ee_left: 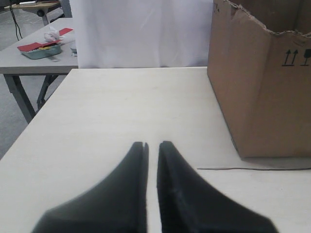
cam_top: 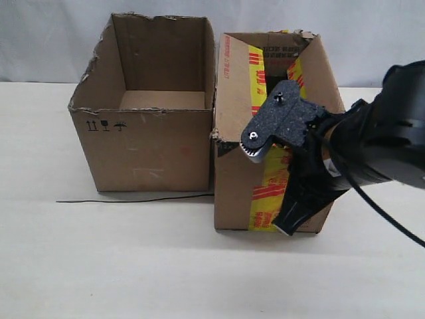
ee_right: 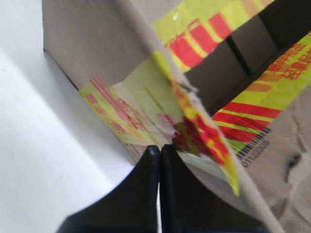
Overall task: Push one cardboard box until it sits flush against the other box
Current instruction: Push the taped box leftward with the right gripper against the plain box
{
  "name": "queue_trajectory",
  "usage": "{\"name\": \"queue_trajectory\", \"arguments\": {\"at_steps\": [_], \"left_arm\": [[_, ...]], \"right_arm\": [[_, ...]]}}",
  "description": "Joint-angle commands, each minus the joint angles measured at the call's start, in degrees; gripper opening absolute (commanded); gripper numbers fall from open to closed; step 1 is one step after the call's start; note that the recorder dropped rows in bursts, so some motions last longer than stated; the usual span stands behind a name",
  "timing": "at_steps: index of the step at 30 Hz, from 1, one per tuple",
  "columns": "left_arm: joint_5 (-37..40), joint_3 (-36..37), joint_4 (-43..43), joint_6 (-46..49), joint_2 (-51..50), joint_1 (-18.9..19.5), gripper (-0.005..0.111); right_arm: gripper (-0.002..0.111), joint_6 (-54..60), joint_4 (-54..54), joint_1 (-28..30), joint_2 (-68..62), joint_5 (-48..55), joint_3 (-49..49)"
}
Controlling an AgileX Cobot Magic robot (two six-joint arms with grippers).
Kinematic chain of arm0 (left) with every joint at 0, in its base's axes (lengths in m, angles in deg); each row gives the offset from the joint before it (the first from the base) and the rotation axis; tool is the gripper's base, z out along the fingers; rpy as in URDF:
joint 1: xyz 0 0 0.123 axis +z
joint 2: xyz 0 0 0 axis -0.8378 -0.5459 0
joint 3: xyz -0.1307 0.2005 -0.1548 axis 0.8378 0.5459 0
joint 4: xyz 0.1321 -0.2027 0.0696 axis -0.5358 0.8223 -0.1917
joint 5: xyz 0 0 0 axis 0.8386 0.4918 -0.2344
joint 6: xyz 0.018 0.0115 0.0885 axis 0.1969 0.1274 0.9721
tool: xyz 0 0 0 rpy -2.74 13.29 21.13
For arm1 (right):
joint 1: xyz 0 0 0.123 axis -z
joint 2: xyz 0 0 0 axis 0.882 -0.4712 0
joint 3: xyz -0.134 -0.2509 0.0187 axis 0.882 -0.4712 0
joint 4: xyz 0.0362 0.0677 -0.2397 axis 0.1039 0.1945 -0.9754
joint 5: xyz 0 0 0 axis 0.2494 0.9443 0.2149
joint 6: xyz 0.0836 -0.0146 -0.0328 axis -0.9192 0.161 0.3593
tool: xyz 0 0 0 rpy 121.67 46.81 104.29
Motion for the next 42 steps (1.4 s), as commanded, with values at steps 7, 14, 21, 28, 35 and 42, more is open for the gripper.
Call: {"name": "queue_trajectory", "arguments": {"at_steps": [7, 14, 21, 28, 35, 42], "left_arm": [[-0.7, 0.1, 0.4, -0.2, 0.1, -0.5, 0.000], [-0.7, 0.1, 0.4, -0.2, 0.1, -0.5, 0.000], [-0.7, 0.1, 0.4, -0.2, 0.1, -0.5, 0.000], [-0.7, 0.1, 0.4, -0.2, 0.1, -0.5, 0.000], [-0.7, 0.1, 0.4, -0.2, 0.1, -0.5, 0.000], [-0.7, 0.1, 0.4, -0.2, 0.1, -0.5, 0.000]], "right_arm": [[0.000, -4.1, -4.0, 2.3, -4.6, -0.2, 0.4], [0.000, -5.7, -3.5, 7.9, -6.2, -5.5, 1.2], [0.000, -5.7, -3.6, 8.0, -9.2, -7.7, 3.6], [0.000, -5.7, -3.6, 8.0, -13.7, -8.4, 8.5], [0.000, -5.7, -4.3, 8.0, -15.3, -2.2, 10.6], [0.000, -5.3, -3.3, 7.9, -11.4, 1.4, 10.6]]}}
